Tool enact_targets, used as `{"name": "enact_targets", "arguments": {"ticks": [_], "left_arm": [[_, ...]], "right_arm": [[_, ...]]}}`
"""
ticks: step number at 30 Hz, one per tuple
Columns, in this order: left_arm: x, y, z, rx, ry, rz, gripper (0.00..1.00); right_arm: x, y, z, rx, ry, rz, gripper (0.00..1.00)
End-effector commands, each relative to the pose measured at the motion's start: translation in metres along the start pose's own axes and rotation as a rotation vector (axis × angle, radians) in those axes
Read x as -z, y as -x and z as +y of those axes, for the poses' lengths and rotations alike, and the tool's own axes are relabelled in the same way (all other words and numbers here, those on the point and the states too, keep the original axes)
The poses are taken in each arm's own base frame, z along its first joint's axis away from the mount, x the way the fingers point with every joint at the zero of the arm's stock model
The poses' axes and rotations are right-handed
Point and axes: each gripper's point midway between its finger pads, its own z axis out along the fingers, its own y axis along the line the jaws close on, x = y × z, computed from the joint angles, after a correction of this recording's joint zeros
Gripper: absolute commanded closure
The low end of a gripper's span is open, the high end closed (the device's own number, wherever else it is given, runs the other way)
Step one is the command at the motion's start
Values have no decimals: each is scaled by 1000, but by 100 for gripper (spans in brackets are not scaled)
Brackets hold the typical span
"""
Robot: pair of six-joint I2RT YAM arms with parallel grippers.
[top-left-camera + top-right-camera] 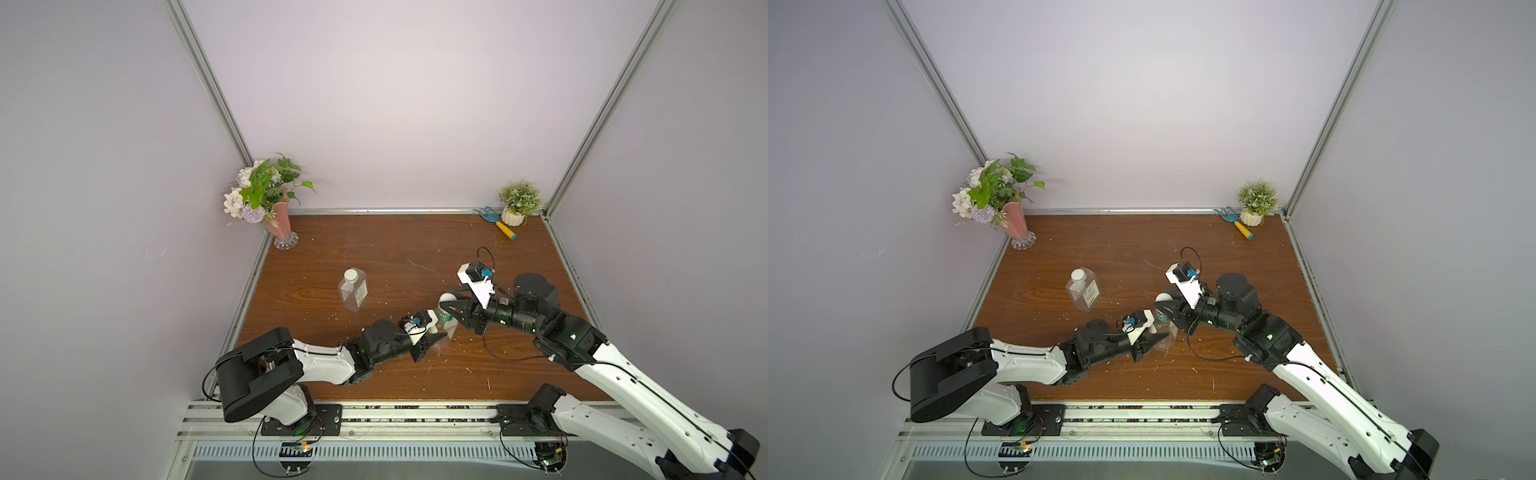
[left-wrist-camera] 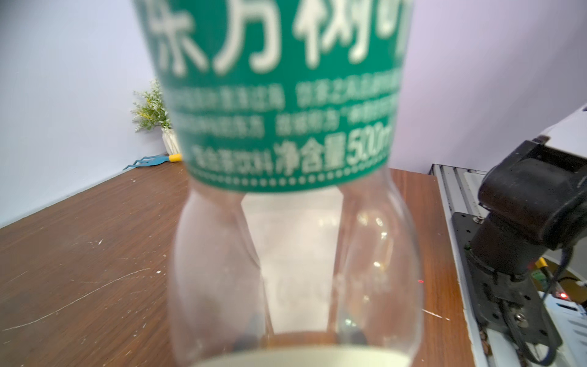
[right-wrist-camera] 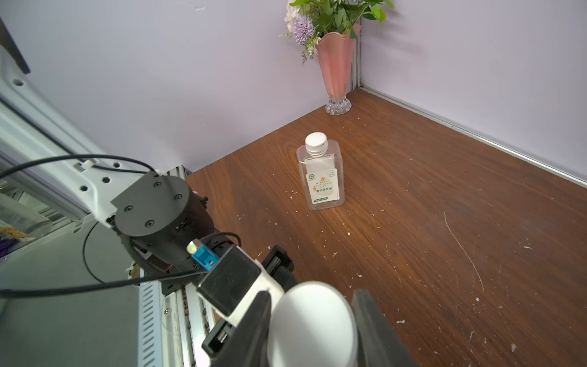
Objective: Screw on the bottle caps
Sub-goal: Screw the bottle cap onto the plastic bottle.
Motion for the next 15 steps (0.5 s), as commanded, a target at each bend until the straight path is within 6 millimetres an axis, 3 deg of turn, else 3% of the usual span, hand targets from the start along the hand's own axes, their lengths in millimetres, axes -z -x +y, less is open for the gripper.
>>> {"name": "enact_targets", "arguments": {"ticks": [1,15], "left_arm": [[5,52,27,6,140,-174,95],[-4,59,51,5,289,-181,95]], "right_arm": [[-4,-27,-16,-99,-103,70,69],[-36,-42,-5,-136,-242,64,70]]}}
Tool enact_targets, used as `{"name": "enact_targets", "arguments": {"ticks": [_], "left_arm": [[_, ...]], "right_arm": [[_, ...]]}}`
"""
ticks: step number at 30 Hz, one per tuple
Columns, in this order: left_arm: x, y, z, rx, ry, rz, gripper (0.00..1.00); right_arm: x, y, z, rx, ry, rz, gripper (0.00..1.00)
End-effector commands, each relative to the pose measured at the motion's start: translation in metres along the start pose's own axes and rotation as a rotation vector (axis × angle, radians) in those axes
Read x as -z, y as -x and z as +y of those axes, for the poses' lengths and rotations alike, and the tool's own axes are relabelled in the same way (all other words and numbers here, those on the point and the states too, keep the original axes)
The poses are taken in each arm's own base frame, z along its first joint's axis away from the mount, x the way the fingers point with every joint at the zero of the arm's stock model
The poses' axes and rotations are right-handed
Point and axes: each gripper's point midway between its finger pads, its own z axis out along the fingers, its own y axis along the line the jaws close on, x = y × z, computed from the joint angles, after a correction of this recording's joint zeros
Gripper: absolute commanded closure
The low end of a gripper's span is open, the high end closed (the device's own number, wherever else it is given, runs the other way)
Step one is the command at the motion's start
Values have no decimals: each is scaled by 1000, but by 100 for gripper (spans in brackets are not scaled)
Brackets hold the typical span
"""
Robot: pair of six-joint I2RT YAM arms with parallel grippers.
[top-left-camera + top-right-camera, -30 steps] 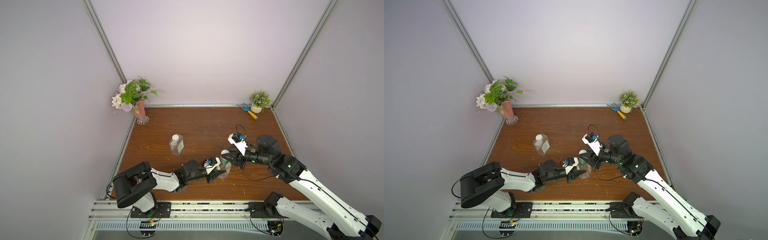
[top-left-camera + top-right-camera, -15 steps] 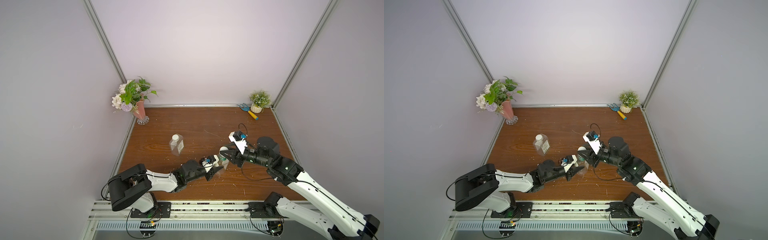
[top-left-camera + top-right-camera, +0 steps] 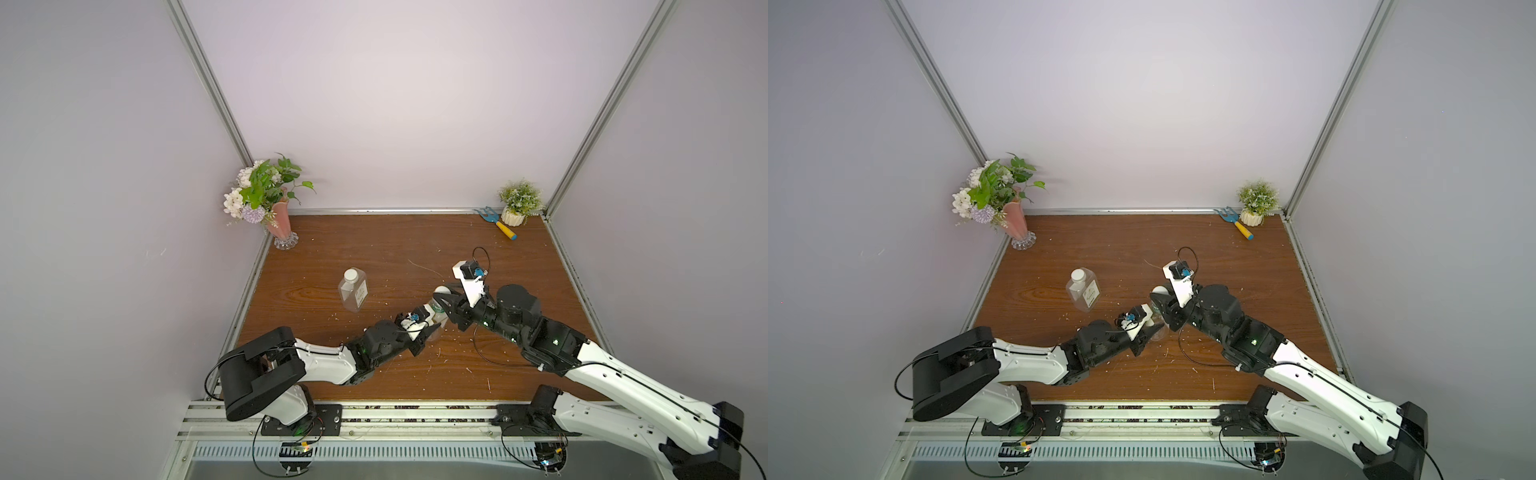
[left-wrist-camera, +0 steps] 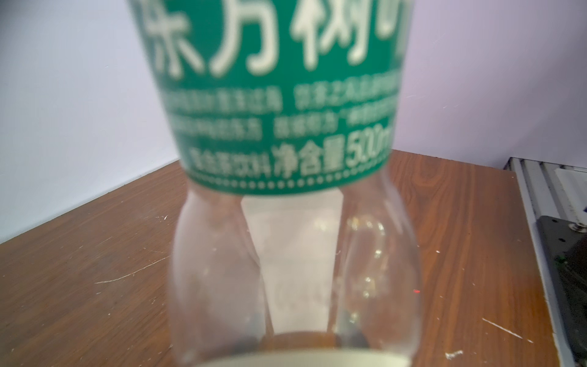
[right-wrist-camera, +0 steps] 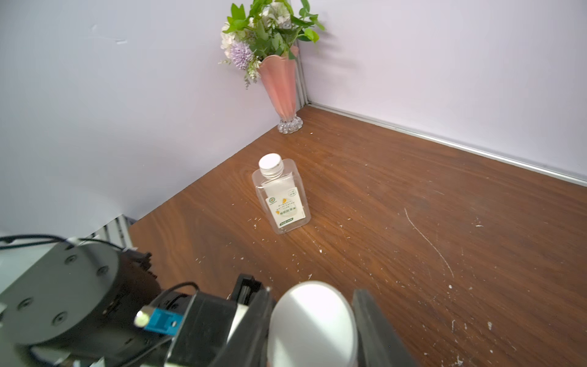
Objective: Screw on the bottle caps
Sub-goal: Screw the bottle cap onto the plastic bottle.
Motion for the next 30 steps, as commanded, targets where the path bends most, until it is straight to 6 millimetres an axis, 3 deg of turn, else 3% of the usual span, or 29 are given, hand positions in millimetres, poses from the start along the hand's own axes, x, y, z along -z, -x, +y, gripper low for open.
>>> {"name": "enact_targets", "arguments": {"ticks": [1,12,24,28,30], "left_arm": [[-5,66,22,47,115,-208,95],[-6,61,38,59,214,-213,96],[-10,62,48,85,281,-229,96],[-9,61,48,87,280,-230,96],[-9,58,46,82,272,-223,96]], "right_arm": [[-10,-38,-2,-41,-74,119,70],[-16,-40,-13,-164,-221,85,73],[-32,-50,-2,-221,-445,83,72],[-37,-42,4,-238,-434,68,68],[-37,-34,9,-239,-403,57,59]]}}
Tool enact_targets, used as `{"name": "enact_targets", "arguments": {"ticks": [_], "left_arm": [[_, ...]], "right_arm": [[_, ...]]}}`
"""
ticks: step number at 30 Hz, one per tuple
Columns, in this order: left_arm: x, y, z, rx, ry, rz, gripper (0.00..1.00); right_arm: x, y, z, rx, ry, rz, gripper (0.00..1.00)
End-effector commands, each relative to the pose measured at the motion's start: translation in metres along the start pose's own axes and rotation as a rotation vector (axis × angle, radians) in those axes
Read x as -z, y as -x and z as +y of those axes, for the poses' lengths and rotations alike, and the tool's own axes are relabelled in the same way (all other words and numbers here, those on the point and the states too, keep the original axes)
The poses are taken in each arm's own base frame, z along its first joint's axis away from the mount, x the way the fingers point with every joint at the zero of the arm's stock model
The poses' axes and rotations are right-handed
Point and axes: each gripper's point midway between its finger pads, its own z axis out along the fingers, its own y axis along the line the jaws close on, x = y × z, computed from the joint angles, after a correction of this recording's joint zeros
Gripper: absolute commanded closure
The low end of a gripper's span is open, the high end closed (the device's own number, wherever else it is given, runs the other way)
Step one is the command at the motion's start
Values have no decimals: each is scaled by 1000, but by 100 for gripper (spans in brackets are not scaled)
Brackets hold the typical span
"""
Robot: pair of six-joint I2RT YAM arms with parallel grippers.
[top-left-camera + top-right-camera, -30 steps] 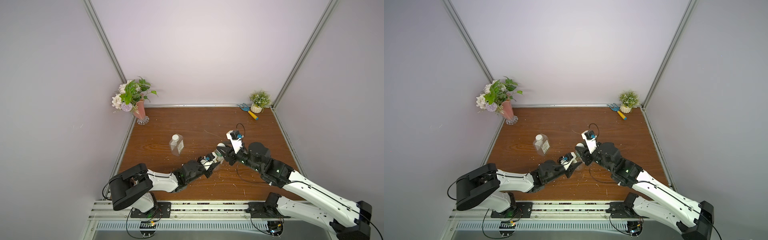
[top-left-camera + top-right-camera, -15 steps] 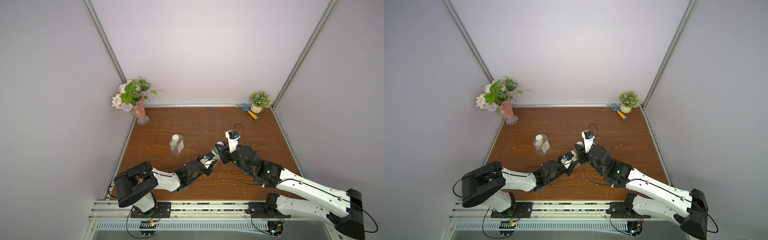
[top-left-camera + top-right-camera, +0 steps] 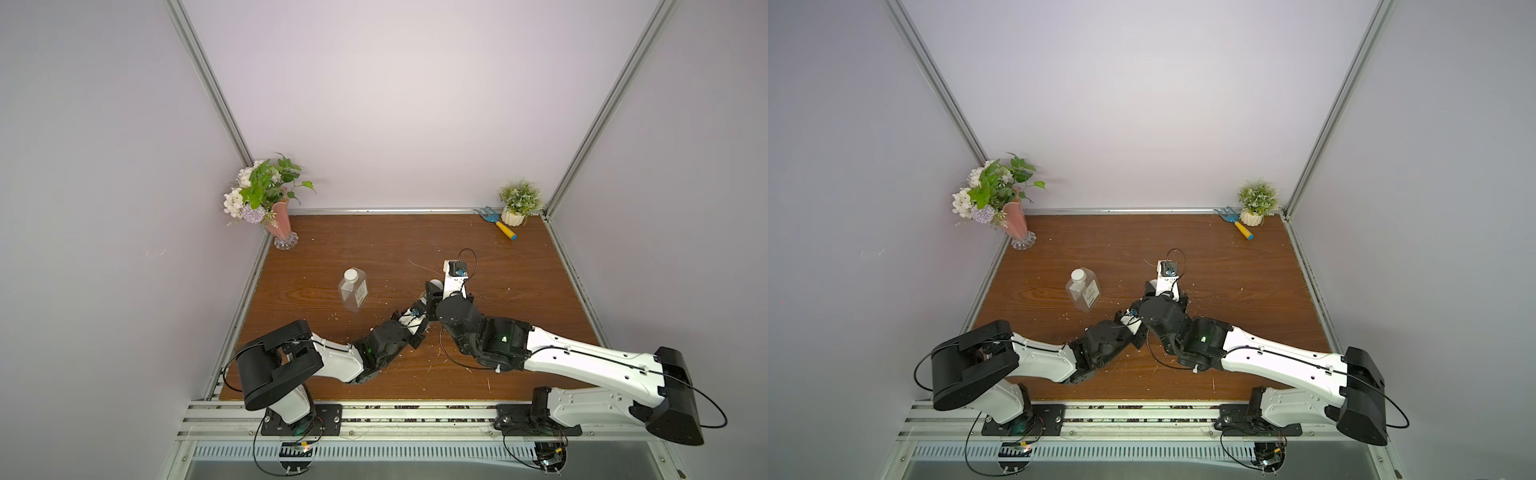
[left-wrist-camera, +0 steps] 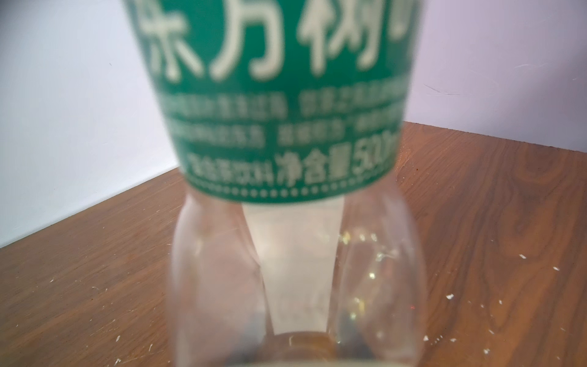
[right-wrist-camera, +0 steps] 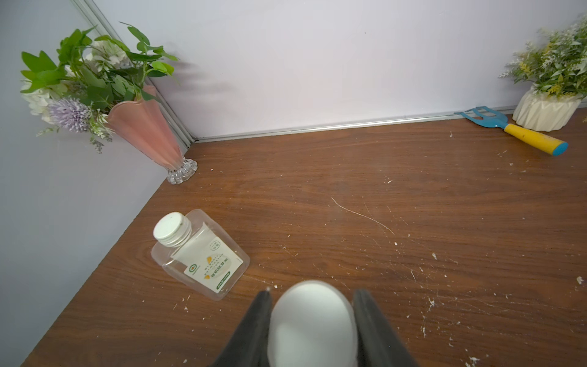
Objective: Screw on the bottle caps
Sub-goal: Screw the bottle cap onto the plastic bottle.
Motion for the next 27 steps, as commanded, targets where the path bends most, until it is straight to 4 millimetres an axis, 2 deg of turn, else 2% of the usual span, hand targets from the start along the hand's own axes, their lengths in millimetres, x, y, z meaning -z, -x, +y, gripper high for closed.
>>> {"name": "enact_targets", "arguments": {"ticks": [1,4,7,16,19,24,27], "left_arm": [[-1,75,12,124,48,-248,95],[-1,72,7,118,23,-243,95],[-1,69,3,117,1,-238,95],[0,63,-5,104,-52,-225,95],[1,62,-9,98,-74,-222,95],[4,59,-20,84,-143,-220,95],[7,61,-26,76,-196,-227,95]], "right_arm": [[8,-27,21,34,107,130,53],[13,-14,27,45,150,124,40],[20,1,26,41,181,97,35],[47,39,23,101,293,52,32],[57,51,16,153,334,55,31],[77,69,4,267,467,52,26],[88,71,2,334,591,53,23]]}}
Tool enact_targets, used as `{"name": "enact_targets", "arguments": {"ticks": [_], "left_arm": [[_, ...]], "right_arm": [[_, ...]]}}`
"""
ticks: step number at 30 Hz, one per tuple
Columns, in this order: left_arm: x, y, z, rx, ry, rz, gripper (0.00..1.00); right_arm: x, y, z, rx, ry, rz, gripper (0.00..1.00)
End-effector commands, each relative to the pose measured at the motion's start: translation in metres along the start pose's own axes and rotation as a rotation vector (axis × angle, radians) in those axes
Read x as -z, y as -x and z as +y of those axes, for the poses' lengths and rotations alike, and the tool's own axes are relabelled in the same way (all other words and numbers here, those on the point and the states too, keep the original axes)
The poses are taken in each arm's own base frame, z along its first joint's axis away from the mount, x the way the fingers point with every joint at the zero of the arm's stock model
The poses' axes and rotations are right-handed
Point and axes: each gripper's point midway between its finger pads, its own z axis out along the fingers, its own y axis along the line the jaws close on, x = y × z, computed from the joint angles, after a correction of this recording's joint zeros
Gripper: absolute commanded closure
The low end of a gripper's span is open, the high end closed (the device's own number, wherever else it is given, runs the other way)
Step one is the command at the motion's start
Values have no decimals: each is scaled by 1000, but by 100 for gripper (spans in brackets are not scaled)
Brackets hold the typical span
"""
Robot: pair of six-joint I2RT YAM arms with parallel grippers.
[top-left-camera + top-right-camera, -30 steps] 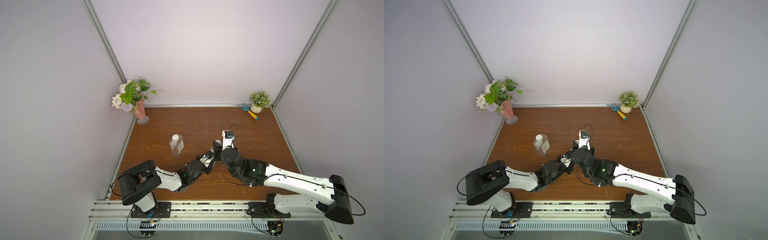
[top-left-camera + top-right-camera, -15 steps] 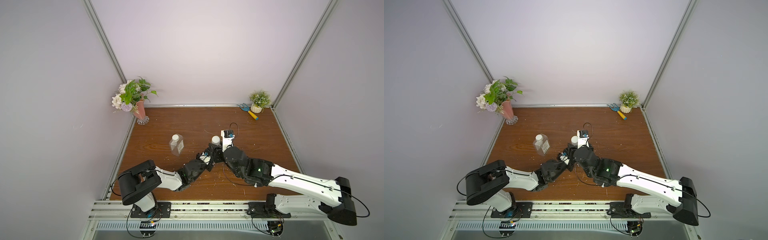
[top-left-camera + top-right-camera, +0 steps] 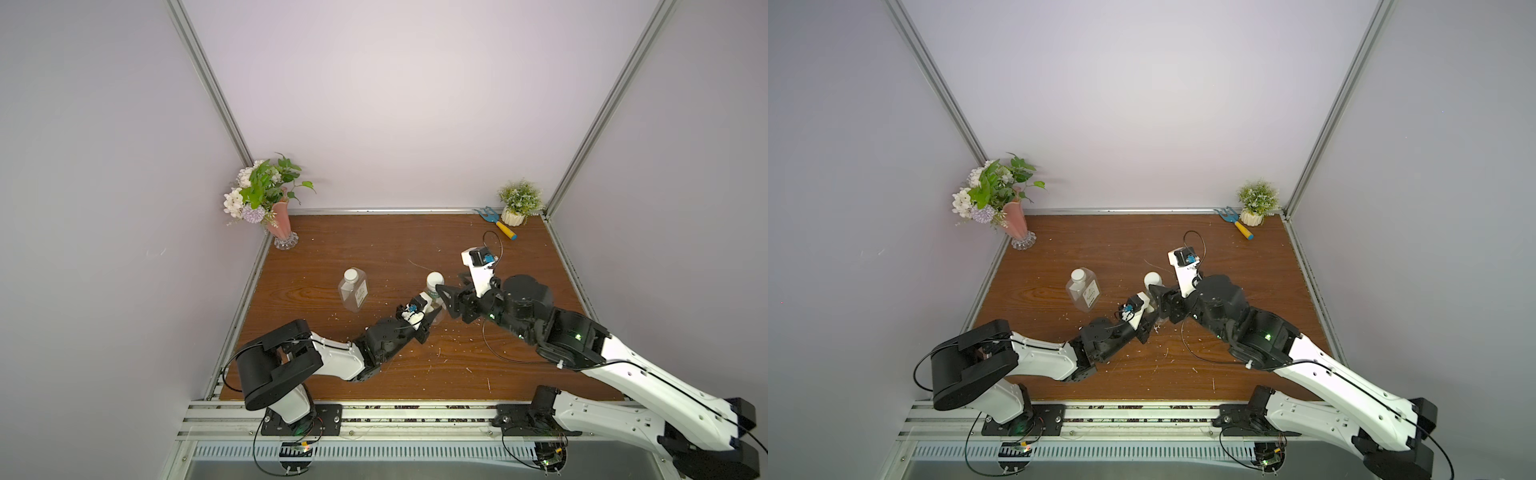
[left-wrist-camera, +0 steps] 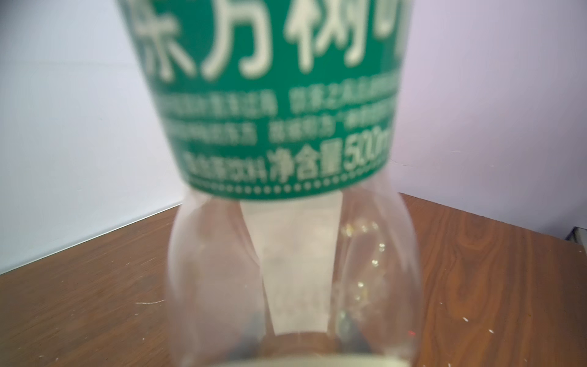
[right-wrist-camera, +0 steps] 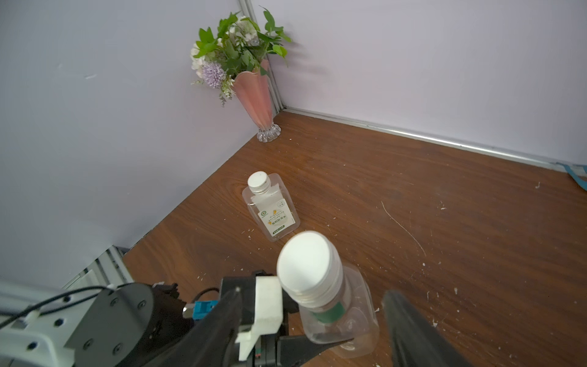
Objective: Screw on the bottle caps
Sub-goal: Screw the bottle cap onto the plastic bottle.
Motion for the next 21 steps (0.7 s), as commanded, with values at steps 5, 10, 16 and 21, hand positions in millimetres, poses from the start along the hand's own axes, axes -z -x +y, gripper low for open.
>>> {"name": "enact_targets", "arguments": {"ticks": [5,10,16,21], "left_arm": [[8,17,-25,7,-203,-58,95],[12,18,-42,22,-324,-60,95],[14,17,-56,31,-407,-41,95],[14,18,-59,36,-427,-38,95]], "right_arm": [[16,0,38,182,411,46,20],[5,2,40,208,492,61,21],[-1,1,40,229,520,78,23],[-5,-3,41,227,535,98,27]]}}
